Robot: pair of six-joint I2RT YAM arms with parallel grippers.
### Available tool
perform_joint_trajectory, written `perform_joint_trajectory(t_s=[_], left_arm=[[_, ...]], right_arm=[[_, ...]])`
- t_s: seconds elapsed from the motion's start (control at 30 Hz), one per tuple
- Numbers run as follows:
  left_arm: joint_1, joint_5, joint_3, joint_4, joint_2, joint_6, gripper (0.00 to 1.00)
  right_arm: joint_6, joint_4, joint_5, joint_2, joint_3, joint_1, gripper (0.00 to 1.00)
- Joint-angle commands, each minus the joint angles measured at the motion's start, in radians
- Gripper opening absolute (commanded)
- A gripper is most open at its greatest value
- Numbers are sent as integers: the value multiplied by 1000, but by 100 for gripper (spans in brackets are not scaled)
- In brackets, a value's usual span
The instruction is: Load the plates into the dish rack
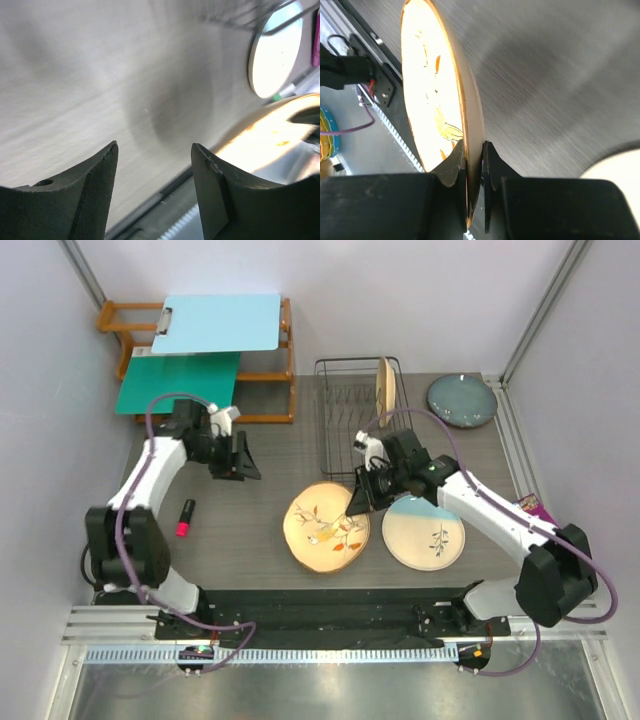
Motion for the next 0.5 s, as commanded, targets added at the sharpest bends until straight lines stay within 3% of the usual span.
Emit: perform_joint_trajectory(t_s=[0.0,0.17,0.23,0.43,0.47], left_arm=[[13,-48,24,5,-204,100,62],[13,-151,-54,175,-362,-23,66],[13,-191,-74,198,-377,-51,66],[13,-199,-99,192,-387,-62,64],[13,-199,-113,200,-393,-66,64]], right_arm=[[-96,-175,53,-83,304,-5,1],[-131,-200,326,-40,593,-27,1],[-125,-173,548,0,652,-33,1],[-78,34,1039,105,767,-48,1],[-82,92,1064,119,776,-48,1]])
